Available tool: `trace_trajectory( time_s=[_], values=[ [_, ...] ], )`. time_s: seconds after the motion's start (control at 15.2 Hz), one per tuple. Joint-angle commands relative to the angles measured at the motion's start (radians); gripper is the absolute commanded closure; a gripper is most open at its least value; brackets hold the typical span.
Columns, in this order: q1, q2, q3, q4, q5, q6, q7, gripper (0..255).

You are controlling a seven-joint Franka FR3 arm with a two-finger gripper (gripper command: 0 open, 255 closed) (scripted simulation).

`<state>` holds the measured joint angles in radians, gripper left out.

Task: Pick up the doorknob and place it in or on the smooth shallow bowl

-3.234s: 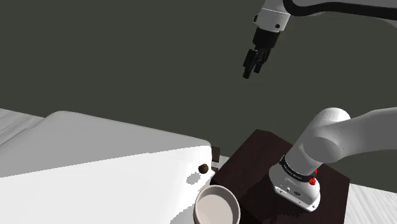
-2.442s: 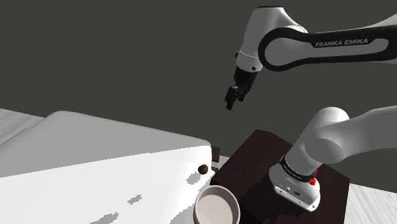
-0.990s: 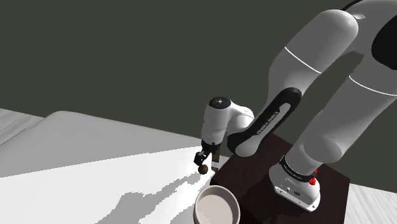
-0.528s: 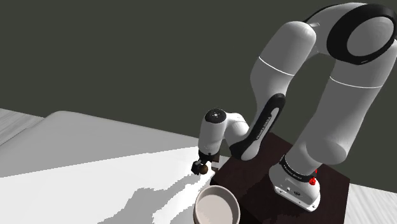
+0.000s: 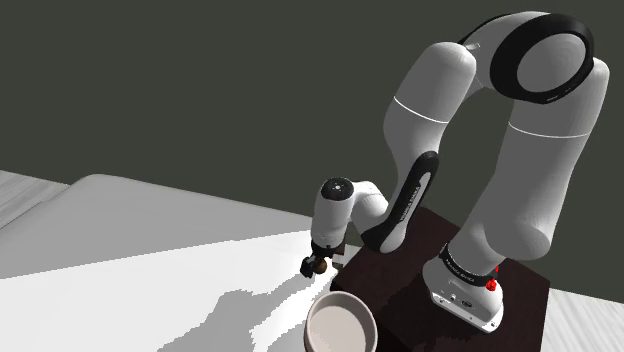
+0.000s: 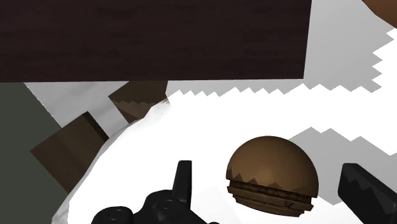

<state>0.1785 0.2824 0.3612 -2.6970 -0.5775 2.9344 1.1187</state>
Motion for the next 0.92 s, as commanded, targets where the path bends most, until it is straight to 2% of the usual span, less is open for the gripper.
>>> trace_trajectory(
  time_s=[0.0,0.07,0.13,0.73,0.86],
  values=[
    [0.001,0.0,0.0,0.0,-0.001,0.0,0.001,0],
    [0.0,0.0,0.0,0.0,0.0,0.0,0.0,0],
    [0.0,0.0,0.0,0.0,0.0,0.0,0.0,255],
    [0.001,0.0,0.0,0.0,-0.001,0.0,0.001,255],
    [-0.045,-0.037,0.058,-0.014,0.061,-0.023,-0.048,255]
  ],
)
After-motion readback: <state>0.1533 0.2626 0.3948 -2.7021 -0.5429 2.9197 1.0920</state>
